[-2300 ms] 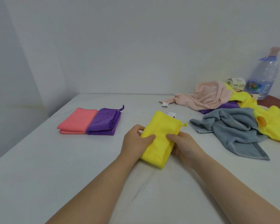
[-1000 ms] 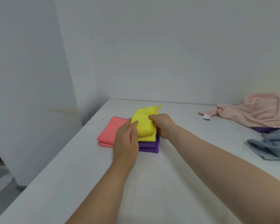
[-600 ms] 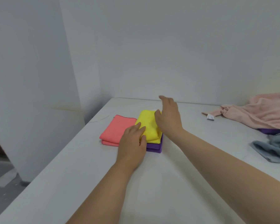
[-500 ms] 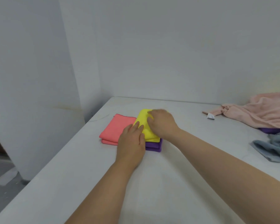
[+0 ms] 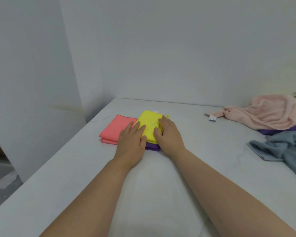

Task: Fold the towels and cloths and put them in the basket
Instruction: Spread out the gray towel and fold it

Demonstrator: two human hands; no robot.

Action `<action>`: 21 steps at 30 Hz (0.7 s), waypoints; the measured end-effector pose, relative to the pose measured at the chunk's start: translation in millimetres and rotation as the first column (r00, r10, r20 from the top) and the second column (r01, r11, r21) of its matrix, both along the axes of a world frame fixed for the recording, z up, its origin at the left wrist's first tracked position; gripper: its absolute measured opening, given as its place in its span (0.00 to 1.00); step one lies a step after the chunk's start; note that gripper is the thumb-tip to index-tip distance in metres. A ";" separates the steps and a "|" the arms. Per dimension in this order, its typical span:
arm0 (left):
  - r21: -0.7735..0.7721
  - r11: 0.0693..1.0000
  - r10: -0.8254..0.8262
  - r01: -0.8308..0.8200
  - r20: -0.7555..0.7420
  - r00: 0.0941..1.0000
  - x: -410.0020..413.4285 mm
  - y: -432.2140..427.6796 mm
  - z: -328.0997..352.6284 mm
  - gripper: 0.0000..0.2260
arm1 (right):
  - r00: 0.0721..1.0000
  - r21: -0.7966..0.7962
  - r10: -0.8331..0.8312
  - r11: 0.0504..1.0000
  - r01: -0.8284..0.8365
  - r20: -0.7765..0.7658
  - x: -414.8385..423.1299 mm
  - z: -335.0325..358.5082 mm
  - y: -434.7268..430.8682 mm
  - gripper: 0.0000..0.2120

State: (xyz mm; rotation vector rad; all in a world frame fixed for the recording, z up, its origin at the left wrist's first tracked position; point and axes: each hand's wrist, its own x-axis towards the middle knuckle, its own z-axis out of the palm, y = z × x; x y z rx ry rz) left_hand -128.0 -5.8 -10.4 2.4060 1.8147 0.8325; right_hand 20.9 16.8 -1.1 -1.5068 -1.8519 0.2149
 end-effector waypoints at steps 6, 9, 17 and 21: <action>0.136 0.975 -0.166 0.176 -0.079 0.983 29.7 -19.8 3.6 0.22 | 0.997 0.079 -0.028 0.996 0.034 -0.074 34.4 -1.7 -54.6 0.18; 0.155 0.966 -0.195 0.209 -0.100 0.976 61.4 -34.3 3.3 0.23 | 0.997 0.128 -0.082 0.988 0.080 0.008 69.0 -4.5 -73.9 0.21; -0.074 0.976 -0.205 0.203 -0.021 0.979 171.5 -59.4 -1.8 0.25 | 0.886 0.042 -0.367 0.928 0.371 0.282 184.2 -9.4 -94.6 0.20; -0.195 0.967 -0.200 0.165 -0.173 0.964 184.8 -53.6 -6.4 0.26 | 0.724 -0.016 -0.508 0.814 0.581 0.467 231.5 -7.6 -96.4 0.19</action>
